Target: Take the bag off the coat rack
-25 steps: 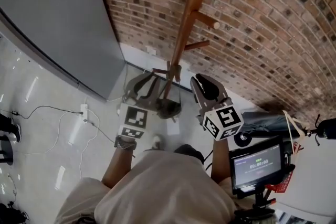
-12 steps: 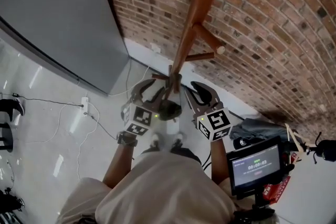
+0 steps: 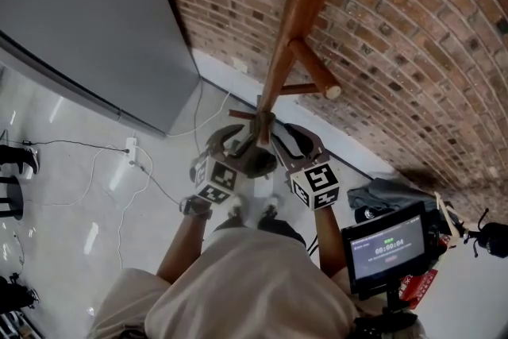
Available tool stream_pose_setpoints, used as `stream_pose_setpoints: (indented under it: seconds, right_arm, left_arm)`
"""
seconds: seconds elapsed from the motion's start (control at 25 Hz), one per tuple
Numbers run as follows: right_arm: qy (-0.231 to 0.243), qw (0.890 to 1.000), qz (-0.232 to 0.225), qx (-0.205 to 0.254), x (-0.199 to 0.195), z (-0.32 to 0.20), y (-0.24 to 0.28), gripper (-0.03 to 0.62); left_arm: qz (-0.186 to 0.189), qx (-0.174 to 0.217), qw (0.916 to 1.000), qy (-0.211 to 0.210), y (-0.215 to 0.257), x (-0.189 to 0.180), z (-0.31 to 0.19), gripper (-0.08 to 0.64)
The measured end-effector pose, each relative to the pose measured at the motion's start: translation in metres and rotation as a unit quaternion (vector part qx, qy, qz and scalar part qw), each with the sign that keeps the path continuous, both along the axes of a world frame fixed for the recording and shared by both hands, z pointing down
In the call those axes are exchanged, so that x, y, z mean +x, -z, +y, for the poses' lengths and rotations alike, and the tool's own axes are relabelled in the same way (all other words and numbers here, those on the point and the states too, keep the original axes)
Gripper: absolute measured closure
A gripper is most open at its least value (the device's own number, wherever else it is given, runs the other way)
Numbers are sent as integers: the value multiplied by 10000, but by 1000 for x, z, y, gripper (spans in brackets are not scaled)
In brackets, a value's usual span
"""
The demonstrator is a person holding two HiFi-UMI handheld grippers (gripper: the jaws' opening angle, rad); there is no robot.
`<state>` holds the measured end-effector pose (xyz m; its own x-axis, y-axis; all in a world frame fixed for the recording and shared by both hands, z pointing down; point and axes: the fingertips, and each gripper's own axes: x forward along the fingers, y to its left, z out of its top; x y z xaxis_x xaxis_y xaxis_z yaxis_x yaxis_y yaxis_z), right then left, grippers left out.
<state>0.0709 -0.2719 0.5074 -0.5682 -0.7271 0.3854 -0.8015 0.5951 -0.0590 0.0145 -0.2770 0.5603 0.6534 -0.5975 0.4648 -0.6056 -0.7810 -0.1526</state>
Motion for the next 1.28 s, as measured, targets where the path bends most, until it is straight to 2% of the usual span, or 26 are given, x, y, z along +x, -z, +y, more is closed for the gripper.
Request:
stream_pose_setpoints:
  seconds: [0.28,0.52,0.84,1.04,1.16,1.28]
  right_arm:
    - [117,9996,217,-151,-11,-5,-20,437]
    - [177,9991,231,-320,-19,-11,-34,448]
    - [260,9986,346,-317,-22,-14,-37,480]
    - [263,9982,438,-310,-25,-14,-39,525]
    - [224,9980,506,-296,-24,-14,-38,566]
    - [213,9978,548,-315,-24,-12,-38,581]
  left_arm:
    - [-181,-224,9996,41,-32,7,-5,397]
    - [-159,-380,9991,-31,-43,18,-5,400]
    - [-29,-478,9987,156,-43,13,-11,484]
    - [57,-593,9979,240,-42,13,-11,523]
    - [111,-675,9973,262,-44,13,-10,529]
    - [129,-723,9969,269,-45,12,-9,535]
